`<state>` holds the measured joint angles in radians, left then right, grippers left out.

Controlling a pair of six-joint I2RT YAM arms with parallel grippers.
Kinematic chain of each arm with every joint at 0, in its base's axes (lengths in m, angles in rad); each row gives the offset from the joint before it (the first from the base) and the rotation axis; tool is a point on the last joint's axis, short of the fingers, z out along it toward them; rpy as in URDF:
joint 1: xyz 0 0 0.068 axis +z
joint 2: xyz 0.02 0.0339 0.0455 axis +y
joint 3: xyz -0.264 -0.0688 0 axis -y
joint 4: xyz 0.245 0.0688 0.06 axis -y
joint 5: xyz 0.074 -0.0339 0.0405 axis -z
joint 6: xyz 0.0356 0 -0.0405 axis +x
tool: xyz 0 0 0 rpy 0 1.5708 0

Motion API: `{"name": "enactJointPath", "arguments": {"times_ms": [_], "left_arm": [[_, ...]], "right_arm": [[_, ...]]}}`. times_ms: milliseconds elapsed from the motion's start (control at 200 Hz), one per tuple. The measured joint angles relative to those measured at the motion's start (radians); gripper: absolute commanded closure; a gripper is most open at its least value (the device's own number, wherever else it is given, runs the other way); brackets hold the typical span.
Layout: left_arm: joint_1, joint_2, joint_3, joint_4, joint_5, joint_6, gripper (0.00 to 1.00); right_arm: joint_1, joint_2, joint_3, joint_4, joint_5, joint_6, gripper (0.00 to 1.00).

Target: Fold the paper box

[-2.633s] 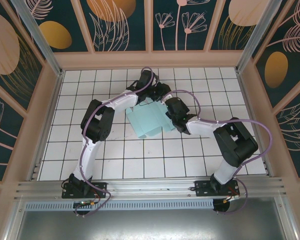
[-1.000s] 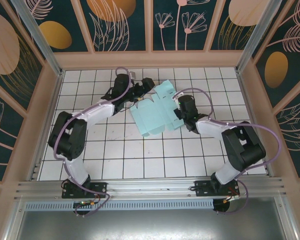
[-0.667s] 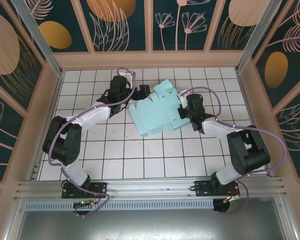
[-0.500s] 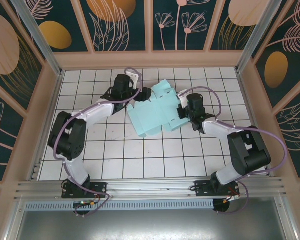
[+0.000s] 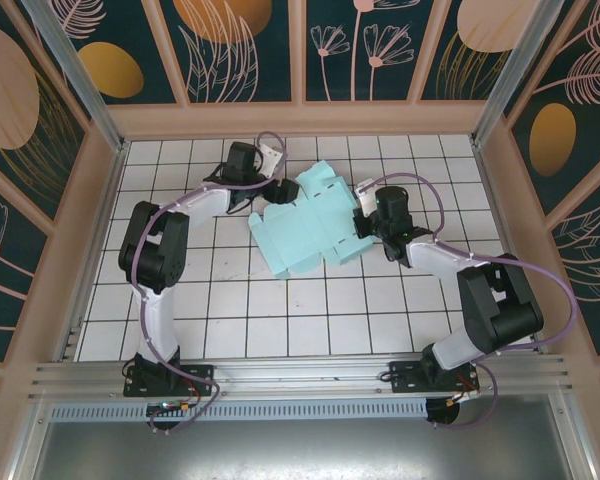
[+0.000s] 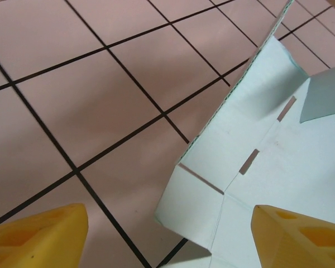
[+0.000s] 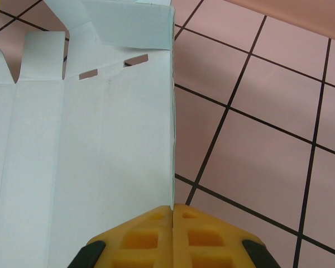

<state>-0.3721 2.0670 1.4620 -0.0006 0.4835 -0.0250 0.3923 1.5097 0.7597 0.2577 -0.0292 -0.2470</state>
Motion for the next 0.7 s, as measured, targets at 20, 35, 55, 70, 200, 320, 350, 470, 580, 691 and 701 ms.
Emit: {"name": "enactJointPath", "arguments": {"times_ms": [20, 35, 55, 70, 200, 320, 350, 470, 580, 691, 701], "left_arm": [[0.001, 0.005, 0.008, -0.006, 0.009, 0.005, 0.24], [0.001, 0.009, 0.014, -0.01, 0.015, 0.008, 0.24], [0.001, 0.015, 0.024, -0.018, 0.023, 0.014, 0.24], [0.002, 0.019, 0.03, -0.021, 0.029, 0.016, 0.24], [0.009, 0.05, 0.066, -0.043, 0.086, 0.034, 0.26], [0.018, 0.09, 0.094, -0.068, 0.14, 0.055, 0.37], [0.019, 0.099, 0.097, -0.076, 0.149, 0.058, 0.38], [0.02, 0.126, 0.11, -0.102, 0.171, 0.064, 0.42], [0.02, 0.143, 0.119, -0.117, 0.182, 0.066, 0.52], [0.02, 0.15, 0.121, -0.119, 0.2, 0.066, 0.66], [0.02, 0.15, 0.121, -0.118, 0.203, 0.069, 0.68]], "right_arm": [[0.0, 0.0, 0.0, 0.0, -0.002, 0.0, 1.0], [0.0, 0.0, 0.0, 0.0, -0.003, 0.0, 1.0], [0.0, 0.0, 0.0, 0.0, -0.006, 0.0, 1.0], [0.0, 0.0, 0.0, 0.0, -0.007, 0.0, 1.0], [0.0, 0.0, 0.0, -0.004, -0.022, 0.0, 1.0], [-0.001, 0.0, 0.0, -0.01, -0.026, 0.0, 1.0], [-0.001, 0.0, 0.0, -0.011, -0.026, 0.0, 1.0], [-0.003, 0.0, 0.0, -0.017, -0.026, 0.0, 1.0], [-0.005, 0.0, 0.0, -0.022, -0.03, 0.0, 1.0], [-0.005, 0.0, 0.0, -0.022, -0.035, 0.0, 1.0], [-0.005, 0.0, 0.0, -0.022, -0.035, 0.0, 1.0]]}}
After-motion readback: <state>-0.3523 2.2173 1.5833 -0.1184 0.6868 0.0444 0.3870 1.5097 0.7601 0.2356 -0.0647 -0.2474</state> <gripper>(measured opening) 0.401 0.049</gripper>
